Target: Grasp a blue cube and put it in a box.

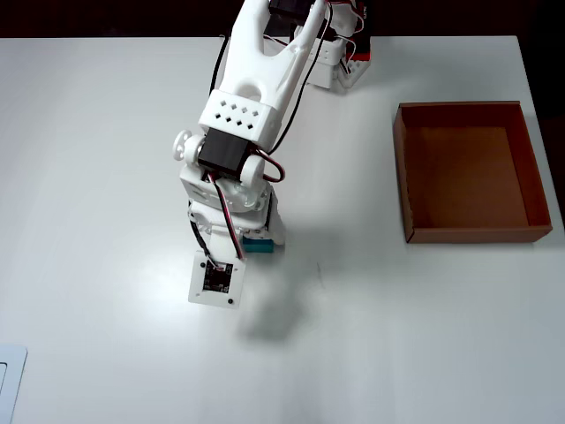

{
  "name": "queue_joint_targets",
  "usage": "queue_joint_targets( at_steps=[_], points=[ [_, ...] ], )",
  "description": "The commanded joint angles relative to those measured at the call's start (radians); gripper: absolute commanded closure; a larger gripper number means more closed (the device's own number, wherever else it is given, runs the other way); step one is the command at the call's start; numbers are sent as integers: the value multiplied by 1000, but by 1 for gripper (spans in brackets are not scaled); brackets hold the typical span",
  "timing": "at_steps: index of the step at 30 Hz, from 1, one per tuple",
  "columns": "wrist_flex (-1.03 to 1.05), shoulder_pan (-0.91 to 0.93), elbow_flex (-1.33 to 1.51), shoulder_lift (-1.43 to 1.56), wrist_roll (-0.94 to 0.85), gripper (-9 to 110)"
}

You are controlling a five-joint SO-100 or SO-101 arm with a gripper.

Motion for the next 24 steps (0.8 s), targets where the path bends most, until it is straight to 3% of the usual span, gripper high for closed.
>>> queue_joint_targets(
  at_steps=[1, 11, 24],
  points=[
    [-5, -15, -34, 21, 5, 78],
    [-2, -35, -8, 51, 17, 86],
    [-3, -40, 20, 97, 48, 87]
  ],
)
